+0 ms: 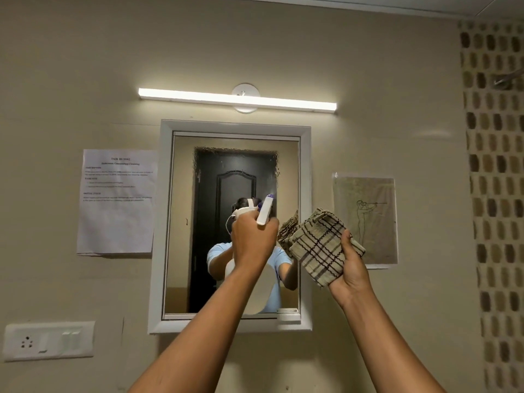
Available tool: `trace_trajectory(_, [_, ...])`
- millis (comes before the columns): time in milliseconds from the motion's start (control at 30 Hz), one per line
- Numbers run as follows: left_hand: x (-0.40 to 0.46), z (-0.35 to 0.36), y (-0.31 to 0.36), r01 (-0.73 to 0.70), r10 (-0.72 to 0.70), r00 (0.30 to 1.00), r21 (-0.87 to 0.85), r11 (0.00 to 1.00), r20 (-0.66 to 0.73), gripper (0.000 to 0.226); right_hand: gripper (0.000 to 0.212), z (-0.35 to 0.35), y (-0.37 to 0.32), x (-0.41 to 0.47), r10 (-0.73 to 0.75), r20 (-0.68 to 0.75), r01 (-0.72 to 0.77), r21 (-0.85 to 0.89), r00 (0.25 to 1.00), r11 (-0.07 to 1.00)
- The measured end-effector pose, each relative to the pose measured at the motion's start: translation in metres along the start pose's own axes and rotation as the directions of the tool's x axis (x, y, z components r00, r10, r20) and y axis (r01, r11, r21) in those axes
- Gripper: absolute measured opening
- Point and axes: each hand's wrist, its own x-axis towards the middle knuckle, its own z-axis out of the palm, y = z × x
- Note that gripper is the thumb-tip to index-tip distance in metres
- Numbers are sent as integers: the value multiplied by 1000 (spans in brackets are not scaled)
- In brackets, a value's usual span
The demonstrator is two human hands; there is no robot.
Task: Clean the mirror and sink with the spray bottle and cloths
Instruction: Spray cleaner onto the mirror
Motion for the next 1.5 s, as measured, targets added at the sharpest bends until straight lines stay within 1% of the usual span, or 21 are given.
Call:
trace_trajectory(67, [-3,-10,-11,14,-14,999,8,1000,-38,11,55,3,7,-3,24,3,-24,1,1000,1000])
trace_trajectory(133, [-4,-24,-20,41,-40,996,15,999,-82,12,60,8,18,-5,38,9,-38,8,999,999])
trace_trajectory(267, [-2,-64,-35,90,-86,984,23,996,-153,16,54,24,40,-10,84,32,-84,22,996,996])
trace_trajectory(400, [1,-101,-52,140,-115,962,87,986,-246,16,62,36,62,-11,121,30,-121,4,992,993])
trace_trajectory(500, [0,-123,-64,173,-132,952,132,976,-275,17,61,41,74,-12,127,39,-127,3,991,992])
trace_trajectory(633, [-7,-138,-82,216,-166,939,141,966,-302,19,61,39,81,-14,133,51,-133,4,990,991])
trace_trajectory(733, [-17,-132,-87,229,-181,944,151,962,-277,19,62,34,79,-17,130,40,-131,7,991,991])
trace_trajectory(800, [-24,-122,-87,235,-197,949,137,962,-246,27,64,26,77,-18,126,27,-126,7,992,992])
trace_trajectory(867, [-29,-106,-85,233,-204,954,111,966,-221,28,74,20,71,-19,105,5,-105,-4,994,994])
trace_trajectory(933, [-36,-87,-79,222,-204,962,86,971,-184,19,85,11,64,-21,85,-12,-85,-10,996,996])
trace_trajectory(1000, [-42,-65,-74,221,-207,969,94,971,-138,14,79,2,54,-22,68,-24,-68,-3,997,998])
trace_trajectory(1100, [-50,-33,-68,191,-182,978,86,978,-100,22,75,-13,42,-23,51,-17,-51,12,999,999])
trace_trajectory(1133, [-52,-23,-67,182,-175,981,91,979,-82,21,69,-17,38,-23,50,-20,-50,11,999,999])
trace_trajectory(1200, [-60,-6,-57,182,-179,983,66,981,-37,12,61,-28,30,-24,45,-40,-45,5,998,999])
trace_trajectory(1233, [-64,1,-51,184,-184,983,50,982,-20,12,60,-33,26,-24,46,-55,-46,1,997,999])
trace_trajectory(1333, [-75,21,-46,181,-181,983,5,983,20,22,63,-47,17,-25,29,-73,-31,-19,997,999])
trace_trajectory(1500, [-88,35,-43,184,-184,982,10,983,29,20,64,-60,14,-23,34,-73,-36,-16,997,999])
